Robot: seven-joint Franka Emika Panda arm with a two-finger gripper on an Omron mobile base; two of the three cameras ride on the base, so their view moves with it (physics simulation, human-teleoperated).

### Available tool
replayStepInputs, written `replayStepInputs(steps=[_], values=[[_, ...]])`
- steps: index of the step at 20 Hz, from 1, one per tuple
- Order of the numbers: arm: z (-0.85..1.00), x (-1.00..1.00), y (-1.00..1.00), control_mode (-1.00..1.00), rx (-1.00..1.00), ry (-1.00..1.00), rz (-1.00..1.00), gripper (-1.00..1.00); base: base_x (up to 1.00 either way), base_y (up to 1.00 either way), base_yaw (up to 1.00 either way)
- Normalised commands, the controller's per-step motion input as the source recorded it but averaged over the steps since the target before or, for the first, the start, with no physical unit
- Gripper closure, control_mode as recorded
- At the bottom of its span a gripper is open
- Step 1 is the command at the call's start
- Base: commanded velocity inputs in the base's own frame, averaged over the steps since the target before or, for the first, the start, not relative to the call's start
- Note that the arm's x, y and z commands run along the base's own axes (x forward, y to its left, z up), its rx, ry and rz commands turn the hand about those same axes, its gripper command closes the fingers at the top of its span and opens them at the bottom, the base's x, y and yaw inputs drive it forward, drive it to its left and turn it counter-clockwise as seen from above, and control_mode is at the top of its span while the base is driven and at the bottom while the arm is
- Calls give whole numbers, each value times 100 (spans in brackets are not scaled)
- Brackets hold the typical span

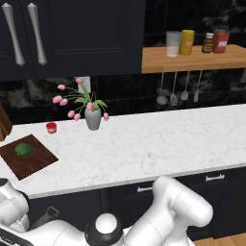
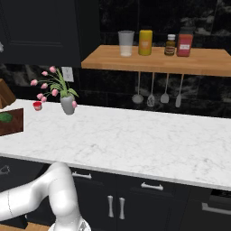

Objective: Place the appropriate cutting tool for cutting the broccoli skin on the cutting board.

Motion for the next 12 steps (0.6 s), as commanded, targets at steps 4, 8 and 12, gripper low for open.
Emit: replayStepInputs(steps=[4,8,12], values=[[65,-38,0,-100,0,0,0,100,0,0,0],[37,-51,0,-100,2,12,0,100,0,0,0],[17,-54,1,-100,3,12,0,100,0,0,0]])
